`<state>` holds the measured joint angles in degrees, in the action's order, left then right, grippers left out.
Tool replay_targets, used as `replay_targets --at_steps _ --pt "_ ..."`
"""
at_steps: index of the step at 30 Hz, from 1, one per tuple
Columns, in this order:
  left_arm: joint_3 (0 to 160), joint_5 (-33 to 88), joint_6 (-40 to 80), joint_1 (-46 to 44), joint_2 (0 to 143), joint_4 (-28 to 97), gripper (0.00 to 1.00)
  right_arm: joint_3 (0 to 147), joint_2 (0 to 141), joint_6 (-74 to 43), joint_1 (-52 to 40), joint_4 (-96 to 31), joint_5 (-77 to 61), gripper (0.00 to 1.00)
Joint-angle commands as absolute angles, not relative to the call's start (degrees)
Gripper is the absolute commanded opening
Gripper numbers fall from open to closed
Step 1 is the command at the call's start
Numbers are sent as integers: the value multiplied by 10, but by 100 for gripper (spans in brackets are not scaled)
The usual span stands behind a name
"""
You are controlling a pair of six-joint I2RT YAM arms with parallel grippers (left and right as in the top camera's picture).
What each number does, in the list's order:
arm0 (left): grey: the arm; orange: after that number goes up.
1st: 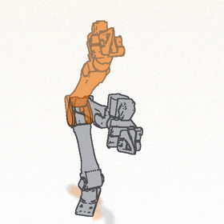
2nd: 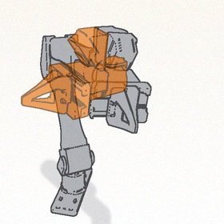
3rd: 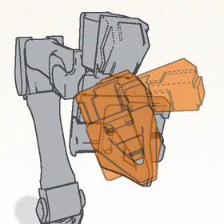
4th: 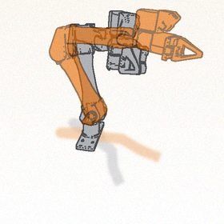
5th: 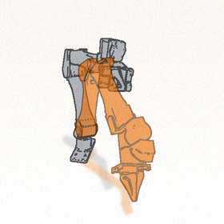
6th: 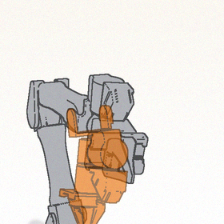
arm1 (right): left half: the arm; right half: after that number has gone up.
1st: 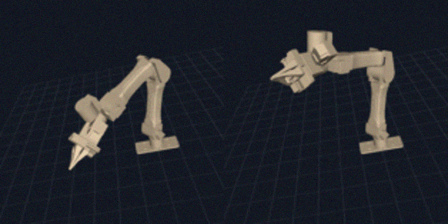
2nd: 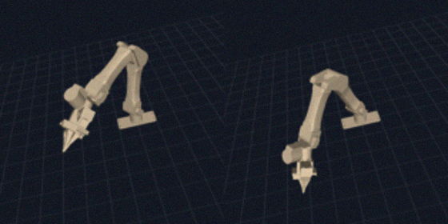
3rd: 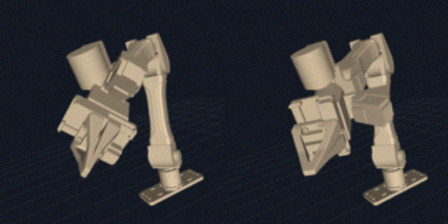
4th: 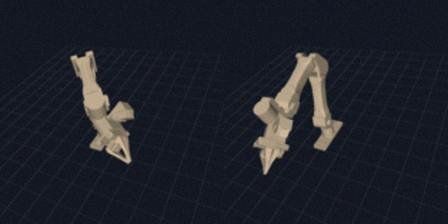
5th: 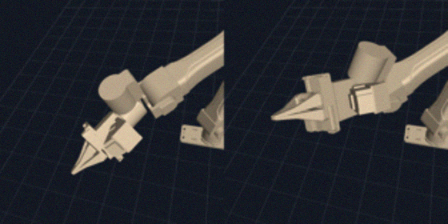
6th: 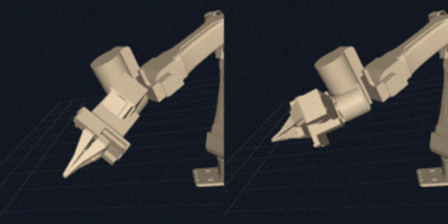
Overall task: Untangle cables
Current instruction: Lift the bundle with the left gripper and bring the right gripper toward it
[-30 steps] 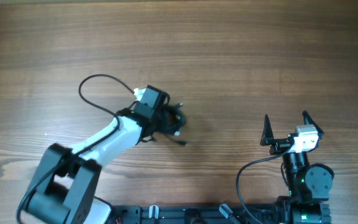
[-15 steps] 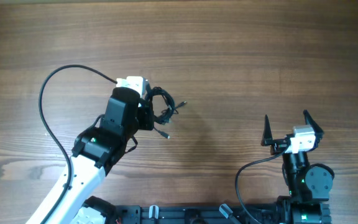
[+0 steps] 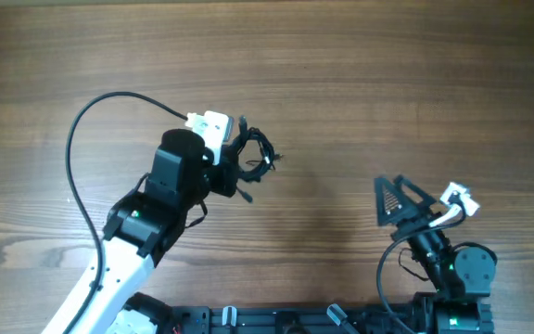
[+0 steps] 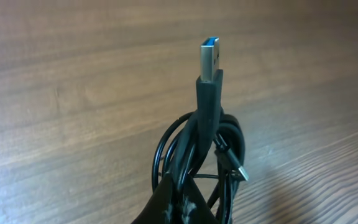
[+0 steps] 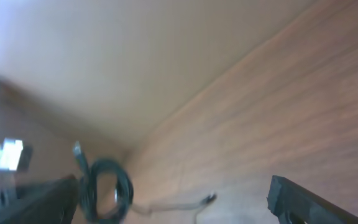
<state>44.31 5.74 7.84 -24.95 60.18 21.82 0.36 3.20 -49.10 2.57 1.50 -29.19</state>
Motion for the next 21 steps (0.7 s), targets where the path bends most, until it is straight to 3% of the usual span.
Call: replay_targets --at_steps 1,10,15,16,18,21 --pt "453 67 97 -248 566 212 4 22 64 -448 29 -2 -370 100" --pt "453 116 130 -248 557 213 4 186 284 -357 29 -66 -463 100" --pt "453 115 177 -248 564 214 4 204 434 -444 27 63 -614 99" --pt "453 115 186 -248 568 215 4 204 458 -452 23 91 -628 91" --pt "453 116 217 -248 584 214 4 204 520 -452 -9 173 -660 60" --pt "453 130 236 -248 602 214 4 204 579 -450 -81 236 -638 56"
